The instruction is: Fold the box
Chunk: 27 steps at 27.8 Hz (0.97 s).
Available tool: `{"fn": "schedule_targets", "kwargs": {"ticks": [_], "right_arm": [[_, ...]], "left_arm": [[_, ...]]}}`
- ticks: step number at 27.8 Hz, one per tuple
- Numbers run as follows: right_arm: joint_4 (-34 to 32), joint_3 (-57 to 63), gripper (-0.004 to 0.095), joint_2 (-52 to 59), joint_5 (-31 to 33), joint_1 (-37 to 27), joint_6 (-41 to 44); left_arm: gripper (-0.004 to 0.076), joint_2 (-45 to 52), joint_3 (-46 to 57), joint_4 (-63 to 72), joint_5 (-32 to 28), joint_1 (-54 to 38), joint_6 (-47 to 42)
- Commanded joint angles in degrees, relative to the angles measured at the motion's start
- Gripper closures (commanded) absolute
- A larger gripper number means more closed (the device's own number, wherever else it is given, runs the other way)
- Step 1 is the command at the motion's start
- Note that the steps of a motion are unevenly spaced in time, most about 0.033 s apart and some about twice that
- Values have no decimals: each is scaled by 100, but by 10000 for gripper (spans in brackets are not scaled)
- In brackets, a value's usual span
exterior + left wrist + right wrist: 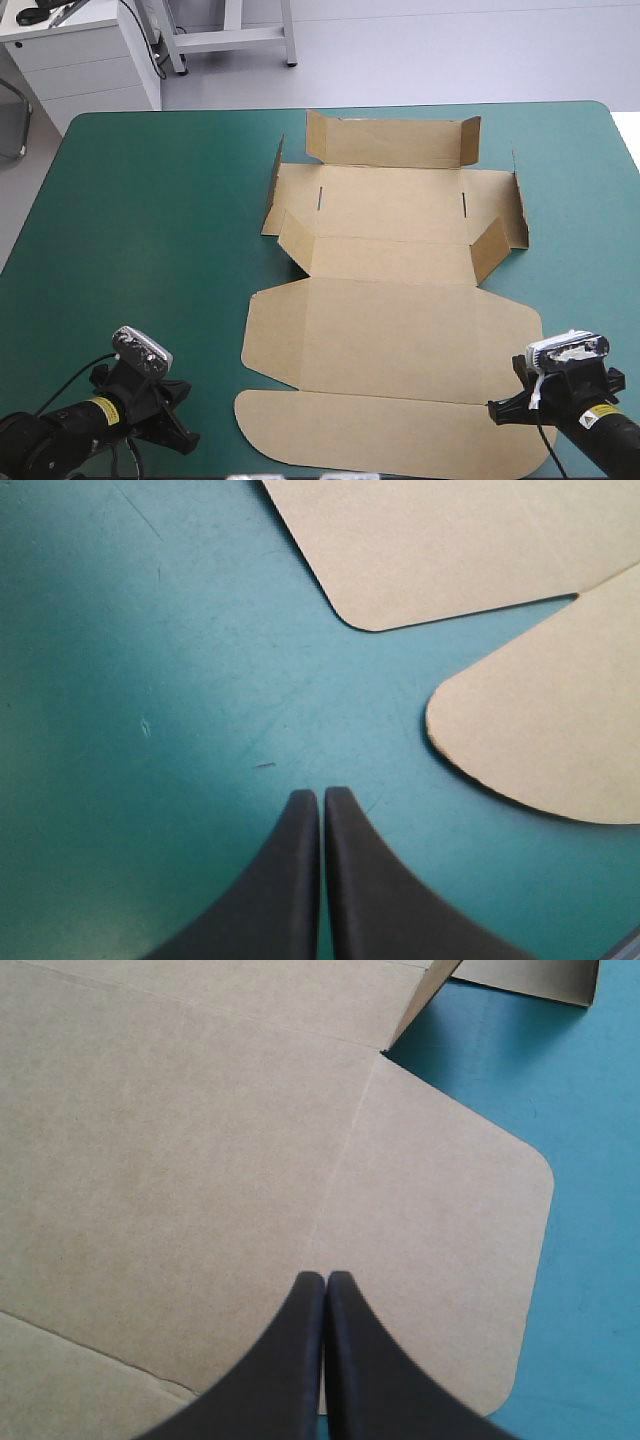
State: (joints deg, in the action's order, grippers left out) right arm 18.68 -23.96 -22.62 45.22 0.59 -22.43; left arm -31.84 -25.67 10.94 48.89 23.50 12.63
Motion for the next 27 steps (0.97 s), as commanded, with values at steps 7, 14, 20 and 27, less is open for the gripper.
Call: {"fn": "schedule_targets", "kwargs": {"ticks": [7,14,20,27], "right_arm": [[100,-188,928,-38,-456,23,-101],[113,-188,928,-38,-564,23,-89],[87,-188,921,-38,-298,23,-95],[373,-188,424,-38,-257,23,-1]], "left_arm": [[731,-10,-155,128,-281,11,-19],[731,-10,-155,103,-292,11,-19],[731,-10,-155,103,-291,11,-19],[731,-10,-155,114,-319,11,-19]]}}
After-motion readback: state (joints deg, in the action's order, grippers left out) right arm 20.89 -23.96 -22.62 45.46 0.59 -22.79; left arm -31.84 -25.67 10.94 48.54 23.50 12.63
